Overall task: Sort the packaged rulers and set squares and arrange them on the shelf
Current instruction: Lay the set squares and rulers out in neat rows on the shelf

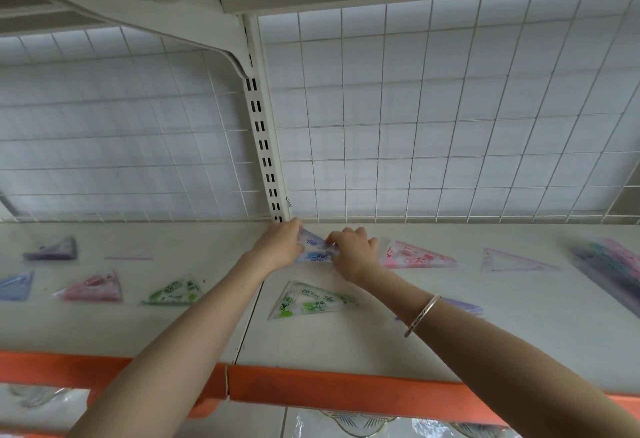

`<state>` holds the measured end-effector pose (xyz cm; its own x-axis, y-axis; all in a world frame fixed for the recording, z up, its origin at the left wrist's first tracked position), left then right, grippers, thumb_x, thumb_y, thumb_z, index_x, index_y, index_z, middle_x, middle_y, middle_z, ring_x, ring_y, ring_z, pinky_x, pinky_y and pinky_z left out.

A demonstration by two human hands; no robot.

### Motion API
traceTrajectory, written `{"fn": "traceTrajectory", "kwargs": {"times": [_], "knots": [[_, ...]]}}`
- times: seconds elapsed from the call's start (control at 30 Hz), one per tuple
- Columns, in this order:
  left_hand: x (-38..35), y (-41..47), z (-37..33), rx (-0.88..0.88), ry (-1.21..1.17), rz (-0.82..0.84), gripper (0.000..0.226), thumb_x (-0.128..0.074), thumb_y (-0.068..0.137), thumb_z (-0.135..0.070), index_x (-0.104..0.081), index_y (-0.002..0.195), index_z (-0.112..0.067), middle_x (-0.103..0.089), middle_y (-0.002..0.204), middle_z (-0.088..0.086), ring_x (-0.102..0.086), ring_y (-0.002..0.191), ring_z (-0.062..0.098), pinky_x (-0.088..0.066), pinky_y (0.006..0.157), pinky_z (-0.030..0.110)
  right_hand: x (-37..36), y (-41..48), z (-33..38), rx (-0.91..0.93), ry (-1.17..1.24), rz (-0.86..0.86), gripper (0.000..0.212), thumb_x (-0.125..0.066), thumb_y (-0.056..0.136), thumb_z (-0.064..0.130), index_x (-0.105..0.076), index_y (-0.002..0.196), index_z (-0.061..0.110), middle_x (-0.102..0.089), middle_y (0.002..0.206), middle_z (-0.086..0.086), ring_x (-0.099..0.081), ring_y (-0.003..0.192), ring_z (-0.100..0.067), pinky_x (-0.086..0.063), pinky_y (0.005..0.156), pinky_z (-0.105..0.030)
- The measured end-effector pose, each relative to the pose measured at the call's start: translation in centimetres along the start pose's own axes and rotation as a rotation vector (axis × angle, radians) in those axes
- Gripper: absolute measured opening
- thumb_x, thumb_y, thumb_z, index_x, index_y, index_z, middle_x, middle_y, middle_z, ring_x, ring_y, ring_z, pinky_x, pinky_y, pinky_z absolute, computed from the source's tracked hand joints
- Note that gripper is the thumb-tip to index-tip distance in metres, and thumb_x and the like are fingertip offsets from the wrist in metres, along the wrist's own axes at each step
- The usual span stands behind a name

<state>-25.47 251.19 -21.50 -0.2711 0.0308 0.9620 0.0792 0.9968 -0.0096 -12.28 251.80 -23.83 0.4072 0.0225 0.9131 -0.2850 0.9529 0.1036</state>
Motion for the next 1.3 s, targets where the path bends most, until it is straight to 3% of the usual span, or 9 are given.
{"fn": "traceTrajectory", "kwargs": {"times": [0.2, 0.37, 0.5, 0.87, 0.93, 1.03, 1.1, 1.23, 1.3], "knots": [[-0.5, -0.5, -0.7, 0.043, -0.025, -0.115, 0.010, -0.051, 0.091, -0.008, -0.053, 0.098, -0.002, -0.060, 0.100, 0.015, -0.057, 0.095, 0.029, -0.046, 0.072, 0.034, 0.1, -0.9, 1.2, 0.102, -0.020, -0.049, 0.038, -0.039, 0.087, -0.008, -0.057, 0.118, 0.006, -0.052, 0.113, -0.014, -0.041, 0.112, -0.027, -0.031, 0.079, -0.024], [-0.6, -1.3, -1.8, 0.147, 0.333, -0.242, 0.035, -0.054, 0.092, -0.005, -0.042, 0.125, -0.004, -0.064, 0.106, 0.014, -0.053, 0.106, 0.029, -0.040, 0.064, 0.030, 0.4, -1.5, 1.8, 0.123, -0.052, -0.072, 0.037, -0.041, 0.088, -0.009, -0.058, 0.117, 0.005, -0.051, 0.112, -0.013, -0.041, 0.113, -0.026, -0.040, 0.086, -0.029], [-1.2, -1.4, -2.2, 0.124, 0.387, -0.236, 0.034, -0.044, 0.092, 0.007, -0.041, 0.125, -0.001, -0.066, 0.104, 0.015, -0.064, 0.092, 0.029, -0.042, 0.062, 0.031, 0.6, -2.0, 2.0, 0.111, -0.116, -0.066, 0.032, -0.045, 0.085, -0.011, -0.058, 0.111, 0.002, -0.051, 0.113, -0.014, -0.042, 0.114, -0.028, -0.043, 0.089, -0.033], [0.9, -1.6, -2.8, 0.241, 0.257, -0.134, 0.043, -0.047, 0.089, 0.005, -0.032, 0.129, 0.000, -0.062, 0.112, 0.017, -0.063, 0.097, 0.032, -0.044, 0.065, 0.034, 2.4, -2.9, 3.1, 0.159, -0.224, -0.142, 0.041, -0.049, 0.080, -0.014, -0.046, 0.117, 0.003, -0.053, 0.116, -0.014, -0.046, 0.111, -0.029, -0.039, 0.078, -0.030], [1.5, -1.5, -2.6, 0.258, 0.221, -0.092, 0.048, -0.050, 0.090, 0.001, -0.028, 0.132, 0.002, -0.059, 0.116, 0.017, -0.061, 0.101, 0.033, -0.043, 0.067, 0.034, 3.1, -3.3, 4.0, 0.224, -0.361, -0.194, 0.037, -0.060, 0.071, -0.011, -0.055, 0.106, 0.001, -0.058, 0.106, -0.015, -0.053, 0.103, -0.029, -0.043, 0.082, -0.030], [2.2, -1.4, -2.4, 0.270, 0.203, -0.048, 0.048, -0.051, 0.090, -0.002, -0.028, 0.132, 0.005, -0.056, 0.122, 0.020, -0.058, 0.107, 0.035, -0.042, 0.070, 0.035, 3.1, -3.1, 4.4, 0.248, -0.507, -0.242, 0.039, -0.079, 0.023, -0.004, -0.062, 0.055, 0.009, -0.057, 0.056, -0.005, -0.056, 0.056, -0.020, -0.045, 0.052, -0.023], [2.5, -1.4, -2.3, 0.272, 0.186, -0.054, 0.046, -0.050, 0.090, -0.001, -0.030, 0.130, 0.005, -0.055, 0.121, 0.020, -0.058, 0.106, 0.035, -0.042, 0.070, 0.035, 3.2, -3.0, 4.6, 0.288, -0.516, -0.266, 0.038, -0.079, 0.018, -0.003, -0.059, 0.048, 0.010, -0.053, 0.049, -0.003, -0.053, 0.049, -0.018, -0.043, 0.048, -0.020], [2.9, -1.7, -1.9, 0.254, 0.088, -0.163, 0.049, -0.054, 0.090, -0.004, -0.028, 0.131, -0.001, -0.059, 0.109, 0.017, -0.055, 0.087, 0.030, -0.041, 0.064, 0.035, 3.1, -3.1, 3.8, 0.268, -0.489, -0.145, 0.032, -0.060, 0.073, -0.011, -0.058, 0.104, -0.002, -0.056, 0.107, -0.017, -0.051, 0.104, -0.029, -0.041, 0.088, -0.030], [2.9, -1.8, -1.7, 0.211, -0.001, -0.193, 0.049, -0.057, 0.091, -0.011, -0.030, 0.131, -0.002, -0.059, 0.105, 0.016, -0.054, 0.084, 0.030, -0.044, 0.065, 0.036, 3.0, -2.7, 2.6, 0.229, -0.433, -0.109, 0.036, -0.051, 0.081, -0.012, -0.053, 0.115, 0.000, -0.052, 0.118, -0.016, -0.045, 0.113, -0.030, -0.037, 0.094, -0.031]]}}
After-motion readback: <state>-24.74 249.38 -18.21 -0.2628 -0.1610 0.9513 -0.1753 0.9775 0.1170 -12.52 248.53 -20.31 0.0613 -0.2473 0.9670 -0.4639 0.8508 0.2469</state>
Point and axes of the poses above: each hand's wrist, its own y-axis towards the middle knuckle, its own x-axis out of the back of the hand, z = x × y, the point moved 6 cm from there along y, towards the middle knuckle
